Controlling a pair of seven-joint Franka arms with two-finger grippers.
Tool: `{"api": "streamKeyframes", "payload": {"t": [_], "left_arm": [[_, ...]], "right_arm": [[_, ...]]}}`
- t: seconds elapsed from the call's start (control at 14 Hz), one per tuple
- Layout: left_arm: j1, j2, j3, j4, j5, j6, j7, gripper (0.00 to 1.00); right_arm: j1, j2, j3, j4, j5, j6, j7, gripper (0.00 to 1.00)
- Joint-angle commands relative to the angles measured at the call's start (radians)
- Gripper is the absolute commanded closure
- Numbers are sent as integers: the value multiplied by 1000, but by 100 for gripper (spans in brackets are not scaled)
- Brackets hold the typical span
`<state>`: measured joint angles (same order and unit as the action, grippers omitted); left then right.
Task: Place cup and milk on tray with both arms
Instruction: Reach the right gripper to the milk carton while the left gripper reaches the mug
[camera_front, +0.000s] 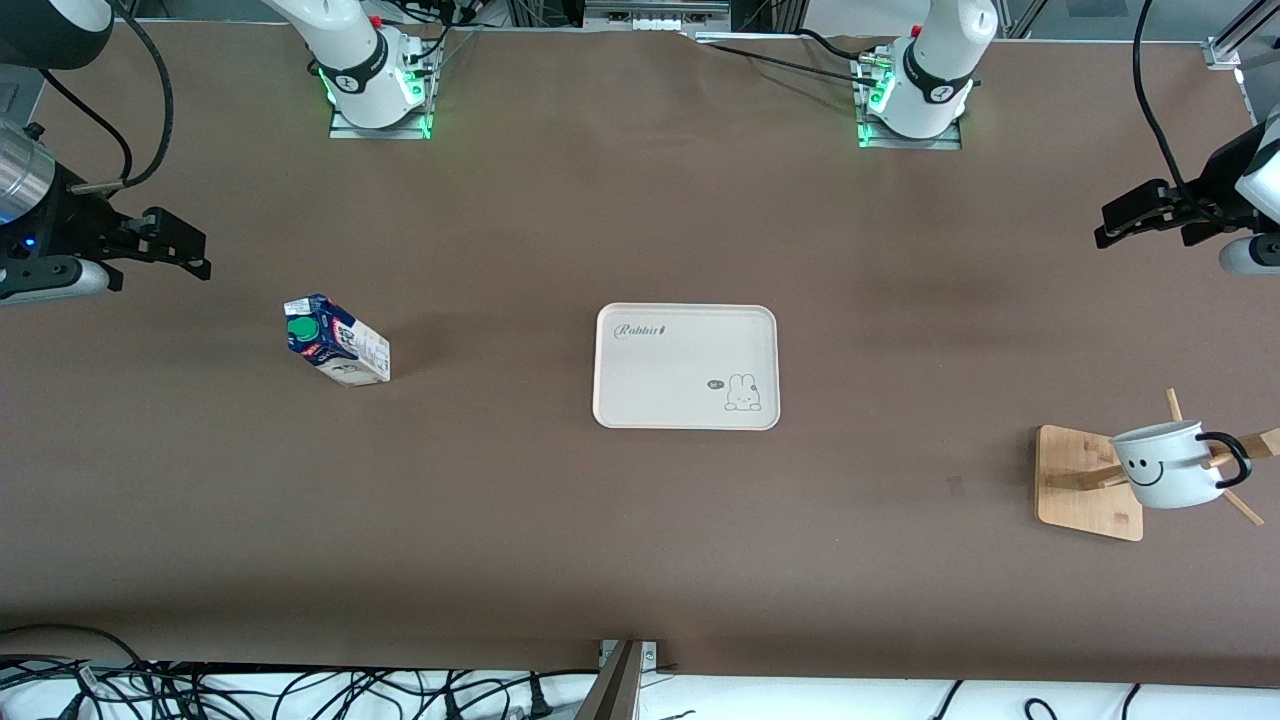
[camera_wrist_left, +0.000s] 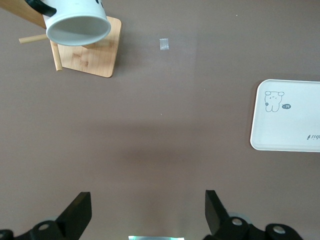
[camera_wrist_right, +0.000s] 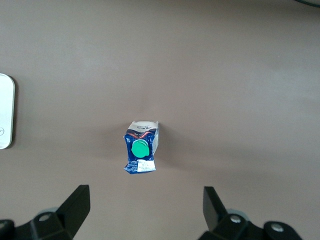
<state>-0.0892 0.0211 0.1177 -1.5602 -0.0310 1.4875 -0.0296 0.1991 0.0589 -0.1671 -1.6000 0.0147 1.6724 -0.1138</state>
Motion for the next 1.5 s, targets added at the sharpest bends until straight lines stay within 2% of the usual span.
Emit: {"api": "streamKeyframes", "payload": {"t": [0.0,0.36,0.64,0.86,1.14,1.43], "left_arm": [[-4,8,4,14,-7,-4,14,0],[-3,10,5,12,-16,2,17,0],[-1,19,5,-11,-20,60,25,0],[-4,46,5,-52,-36,169,23,0],[-26,91,4,-116,-35,368,23,0],[-29,143,4,-139,-36,563,20,0]], "right_arm": [[-20,6,15,15,-6,-1,2,0],[-26,12,14,15,-4,18,13,0],[-26,174,15,15,-16,87,0,0],[-14,233,20,-26,-7,142,0,0],[-9,187,31,-254,-1,329,28,0],[-9,183,47,-278,2,326,75,0]]}}
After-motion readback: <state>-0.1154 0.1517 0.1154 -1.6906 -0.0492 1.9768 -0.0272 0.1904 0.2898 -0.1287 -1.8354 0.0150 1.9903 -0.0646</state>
